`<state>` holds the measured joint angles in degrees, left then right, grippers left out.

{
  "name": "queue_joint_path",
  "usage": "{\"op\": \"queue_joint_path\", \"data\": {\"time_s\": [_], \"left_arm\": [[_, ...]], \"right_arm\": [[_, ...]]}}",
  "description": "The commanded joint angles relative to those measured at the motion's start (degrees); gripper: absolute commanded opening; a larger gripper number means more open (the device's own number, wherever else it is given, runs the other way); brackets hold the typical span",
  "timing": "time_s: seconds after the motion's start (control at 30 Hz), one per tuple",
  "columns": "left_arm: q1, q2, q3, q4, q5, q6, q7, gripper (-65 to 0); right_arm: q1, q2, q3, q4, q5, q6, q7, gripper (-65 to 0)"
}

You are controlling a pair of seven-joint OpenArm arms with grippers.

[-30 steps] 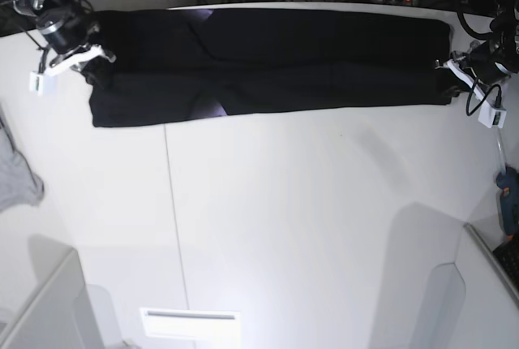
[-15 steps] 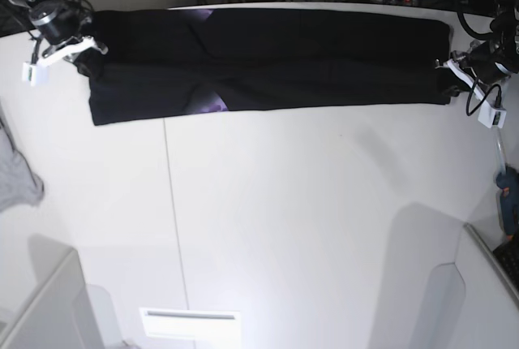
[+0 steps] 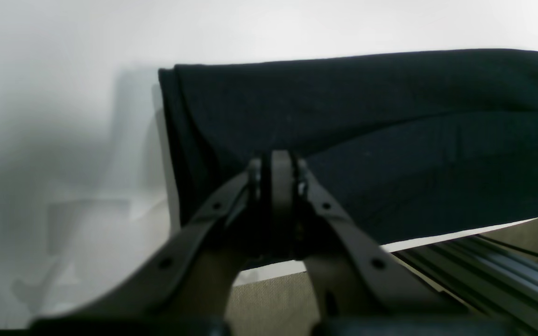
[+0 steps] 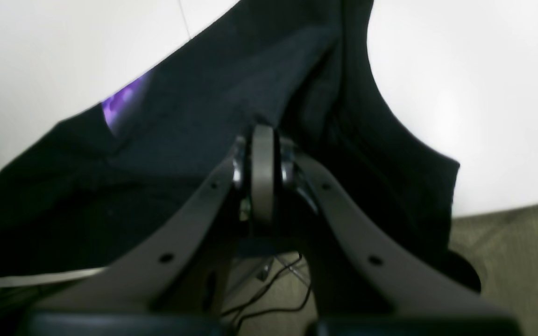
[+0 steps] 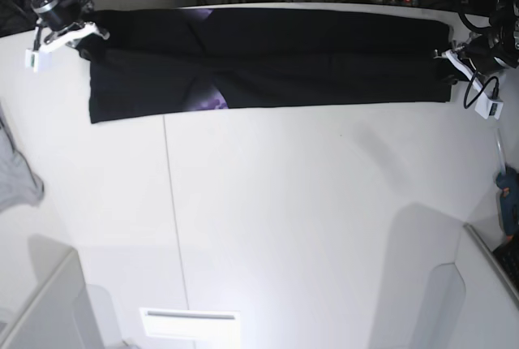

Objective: Fold the T-shirt properly
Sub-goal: 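Lay the folded hem down along the collar edge with both grippers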

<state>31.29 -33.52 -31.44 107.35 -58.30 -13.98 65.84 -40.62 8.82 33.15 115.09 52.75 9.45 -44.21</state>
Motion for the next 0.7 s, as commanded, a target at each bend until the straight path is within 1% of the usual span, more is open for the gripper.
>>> {"op": "queue_joint_path", "data": {"time_s": [0.0, 0.07, 0.2, 0.3, 0.4, 0.47, 0.67], "left_arm": [[-0.04, -1.16, -0.69, 0.65, -0.38, -0.4, -0.48, -65.0], [-0.04, -1.16, -0.69, 0.65, -0.11, -0.31, -0.48, -65.0], [-0.12, -0.9, -0.69, 0.74, 5.69, -0.31, -0.48, -65.0], [-0.12, -0.72, -0.34, 0.74, 8.5, -0.4, -0.48, -65.0], [-0.12, -0.55, -0.16, 0.74, 8.94, -0.4, -0.48, -65.0], [-0.12, 0.33, -0.16, 0.74, 8.94, -0.4, -0.48, -65.0], [-0.04, 1.39, 0.01, 0.65, 8.94, -0.4, -0.48, -65.0]], "right_arm": [[-0.48, 0.54, 0.39, 1.09, 0.83, 0.35, 0.91, -65.0], [-1.09, 0.46, 0.3, 1.09, 0.83, 0.35, 0.91, -65.0], [-1.44, 0.37, 0.22, 1.09, 0.74, 0.35, 0.91, -65.0], [-1.44, 0.37, 0.22, 0.82, 0.57, 0.35, 0.91, -65.0], [-1.36, 0.28, 0.22, 0.56, 0.48, 0.35, 0.91, -65.0], [-1.27, 0.19, 0.22, -0.05, 0.48, 0.35, 0.91, -65.0], [-0.48, 0.28, -0.66, -4.01, 0.39, 0.35, 0.91, -65.0]]}}
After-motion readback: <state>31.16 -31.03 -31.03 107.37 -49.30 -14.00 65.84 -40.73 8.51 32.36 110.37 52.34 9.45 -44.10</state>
